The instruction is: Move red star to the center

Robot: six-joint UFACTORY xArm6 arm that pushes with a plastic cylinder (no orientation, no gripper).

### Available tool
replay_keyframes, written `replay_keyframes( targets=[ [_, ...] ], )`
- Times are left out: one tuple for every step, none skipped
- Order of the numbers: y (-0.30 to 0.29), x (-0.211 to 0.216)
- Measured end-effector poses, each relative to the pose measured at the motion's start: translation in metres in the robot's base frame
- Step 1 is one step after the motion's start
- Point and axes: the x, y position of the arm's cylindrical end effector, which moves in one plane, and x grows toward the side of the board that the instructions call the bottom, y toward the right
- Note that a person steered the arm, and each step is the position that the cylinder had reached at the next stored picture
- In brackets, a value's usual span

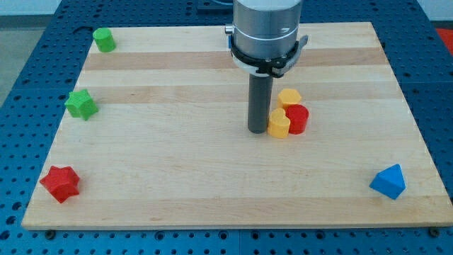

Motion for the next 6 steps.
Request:
replay_keyframes(
  targets=[
    [-0.024, 0.034],
    [-0.050, 0.085],
    [-0.126, 0.123],
    [-0.218, 0.145],
    [-0.269, 0.151],
    [-0.337, 0.143]
  ],
)
